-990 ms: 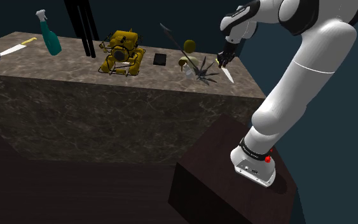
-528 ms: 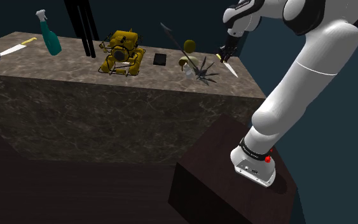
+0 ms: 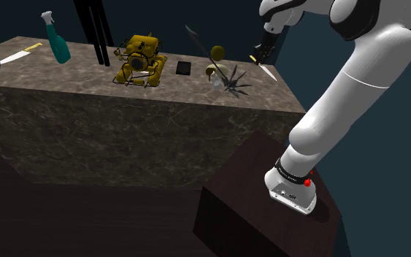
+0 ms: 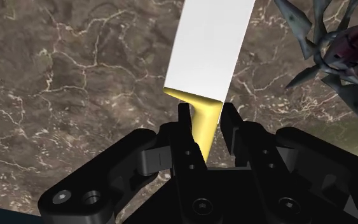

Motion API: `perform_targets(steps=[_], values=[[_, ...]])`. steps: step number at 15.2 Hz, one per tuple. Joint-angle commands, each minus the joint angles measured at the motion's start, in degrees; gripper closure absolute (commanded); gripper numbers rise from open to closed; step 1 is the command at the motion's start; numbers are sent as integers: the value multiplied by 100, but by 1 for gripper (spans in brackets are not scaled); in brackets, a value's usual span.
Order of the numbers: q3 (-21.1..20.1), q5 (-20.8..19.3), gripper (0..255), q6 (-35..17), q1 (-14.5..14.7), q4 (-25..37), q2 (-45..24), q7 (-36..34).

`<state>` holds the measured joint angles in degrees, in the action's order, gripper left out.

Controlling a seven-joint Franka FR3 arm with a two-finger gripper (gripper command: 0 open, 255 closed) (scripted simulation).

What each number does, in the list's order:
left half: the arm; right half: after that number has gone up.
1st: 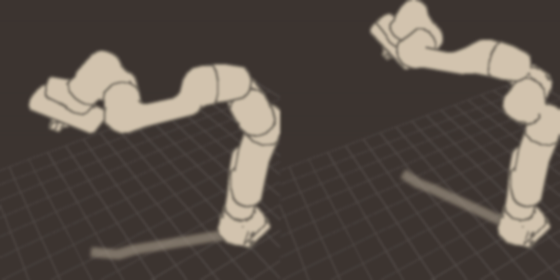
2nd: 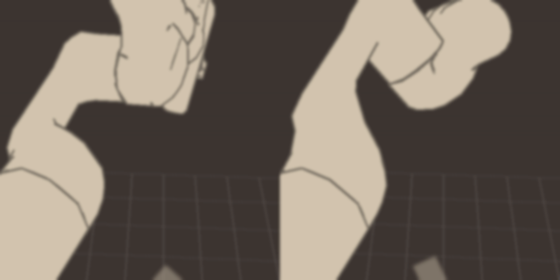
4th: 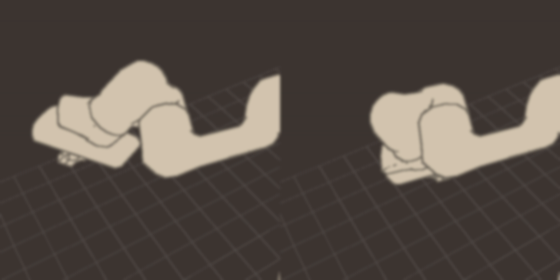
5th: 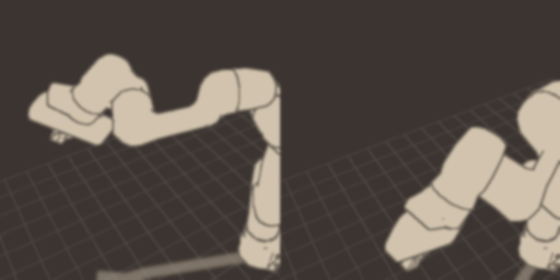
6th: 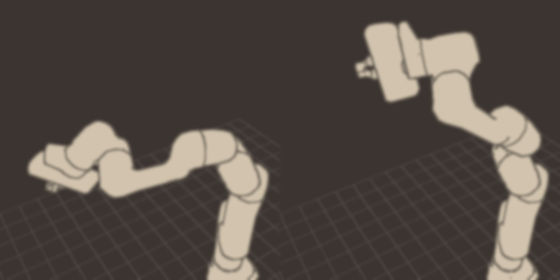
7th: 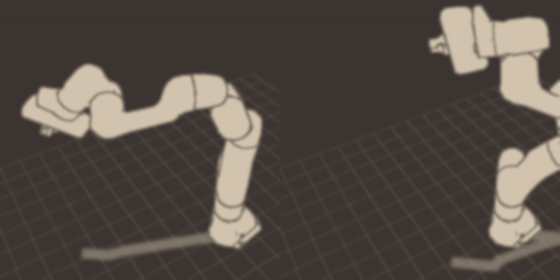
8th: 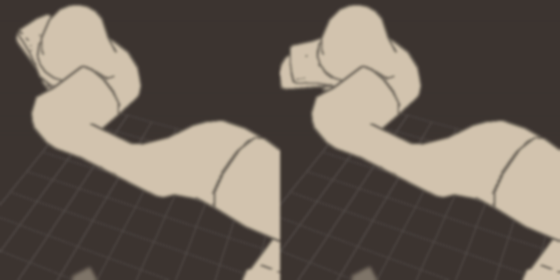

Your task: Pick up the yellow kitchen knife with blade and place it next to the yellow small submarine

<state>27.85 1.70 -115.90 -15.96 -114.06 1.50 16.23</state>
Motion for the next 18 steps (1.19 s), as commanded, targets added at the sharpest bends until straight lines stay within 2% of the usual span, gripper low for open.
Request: perform_targets(steps=[1, 18], values=[[-7, -24, 255, 165, 5, 127, 40, -25], [-24, -73, 255, 1464, 17, 1359, 118, -95]])
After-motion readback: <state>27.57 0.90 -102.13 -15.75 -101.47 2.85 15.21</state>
